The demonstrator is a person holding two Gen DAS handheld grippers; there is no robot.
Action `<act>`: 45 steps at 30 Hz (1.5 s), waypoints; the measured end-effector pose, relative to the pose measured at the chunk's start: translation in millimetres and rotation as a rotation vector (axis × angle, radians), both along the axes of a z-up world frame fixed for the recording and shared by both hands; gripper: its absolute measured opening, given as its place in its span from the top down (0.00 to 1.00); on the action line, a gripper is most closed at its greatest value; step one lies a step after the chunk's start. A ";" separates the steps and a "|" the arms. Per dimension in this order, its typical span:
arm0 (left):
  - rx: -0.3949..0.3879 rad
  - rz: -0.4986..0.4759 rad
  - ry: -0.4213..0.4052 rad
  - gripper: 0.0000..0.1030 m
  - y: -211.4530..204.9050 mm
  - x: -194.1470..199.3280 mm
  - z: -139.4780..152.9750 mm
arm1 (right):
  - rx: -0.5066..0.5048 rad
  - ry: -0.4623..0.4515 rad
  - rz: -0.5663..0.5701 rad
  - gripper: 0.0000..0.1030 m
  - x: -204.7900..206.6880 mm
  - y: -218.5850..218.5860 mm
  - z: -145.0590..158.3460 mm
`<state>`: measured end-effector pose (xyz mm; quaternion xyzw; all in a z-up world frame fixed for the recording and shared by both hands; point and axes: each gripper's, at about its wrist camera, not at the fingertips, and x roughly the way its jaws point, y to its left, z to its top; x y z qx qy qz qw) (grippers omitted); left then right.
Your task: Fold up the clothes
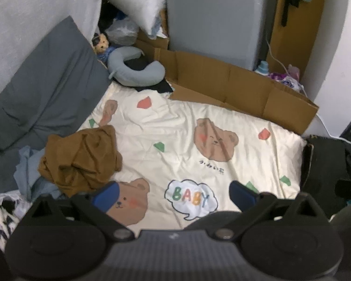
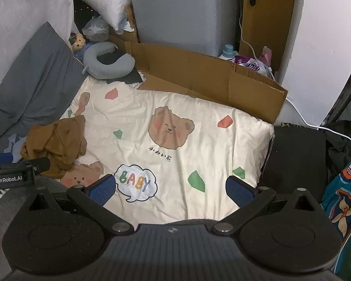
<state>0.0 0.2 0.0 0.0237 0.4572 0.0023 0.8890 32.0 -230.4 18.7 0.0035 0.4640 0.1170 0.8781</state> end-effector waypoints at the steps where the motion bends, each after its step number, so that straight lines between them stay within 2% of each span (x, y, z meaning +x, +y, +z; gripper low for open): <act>1: -0.009 -0.002 0.005 0.02 0.9 0.1 -0.2 | 0.002 -0.001 -0.001 0.00 -0.5 -0.2 0.0; 6: -0.063 -0.014 0.021 0.02 10.6 -2.4 -1.2 | 0.019 0.018 0.001 0.00 -1.4 -2.2 -0.2; 9: -0.094 -0.031 0.028 0.03 32.8 2.2 -5.5 | 0.003 0.015 0.000 0.00 0.1 2.9 -0.5; 12: -0.040 -0.019 0.019 0.03 18.8 0.1 -5.8 | 0.004 -0.004 0.002 0.00 -0.8 5.7 -0.1; 45: -0.005 -0.004 0.012 0.03 8.7 0.8 -0.9 | 0.041 -0.010 0.000 0.00 -2.1 0.8 1.4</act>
